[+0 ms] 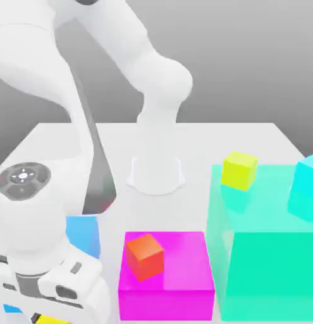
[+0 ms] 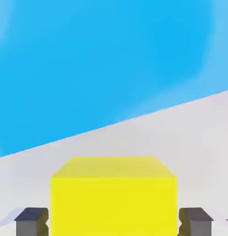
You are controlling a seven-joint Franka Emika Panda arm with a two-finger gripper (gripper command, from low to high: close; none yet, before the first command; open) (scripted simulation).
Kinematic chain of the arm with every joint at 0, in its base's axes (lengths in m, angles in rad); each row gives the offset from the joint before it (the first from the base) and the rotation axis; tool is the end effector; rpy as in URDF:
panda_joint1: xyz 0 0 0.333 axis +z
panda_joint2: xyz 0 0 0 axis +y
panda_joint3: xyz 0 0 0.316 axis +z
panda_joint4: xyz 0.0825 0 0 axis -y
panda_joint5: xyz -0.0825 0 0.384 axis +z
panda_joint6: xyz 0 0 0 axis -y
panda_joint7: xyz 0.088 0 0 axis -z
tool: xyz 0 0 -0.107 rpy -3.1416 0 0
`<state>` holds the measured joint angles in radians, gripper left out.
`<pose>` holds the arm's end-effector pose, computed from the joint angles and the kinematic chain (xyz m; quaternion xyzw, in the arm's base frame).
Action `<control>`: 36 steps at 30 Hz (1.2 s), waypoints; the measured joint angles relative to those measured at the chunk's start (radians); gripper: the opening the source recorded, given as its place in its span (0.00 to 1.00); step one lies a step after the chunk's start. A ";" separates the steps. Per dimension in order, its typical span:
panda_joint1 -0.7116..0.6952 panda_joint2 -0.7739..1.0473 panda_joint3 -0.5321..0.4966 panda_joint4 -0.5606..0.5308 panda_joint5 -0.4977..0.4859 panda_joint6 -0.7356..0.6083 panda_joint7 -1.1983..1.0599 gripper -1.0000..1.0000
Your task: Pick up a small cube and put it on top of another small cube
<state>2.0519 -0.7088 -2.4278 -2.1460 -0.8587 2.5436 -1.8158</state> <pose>0.5187 -0.1721 0.1387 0.5102 0.8600 0.0000 0.0008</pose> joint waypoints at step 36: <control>-0.827 0.369 1.081 -0.324 0.463 -0.167 0.234 0.00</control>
<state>1.2249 -0.3396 -1.3464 -2.4703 -0.3956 2.3762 -1.5819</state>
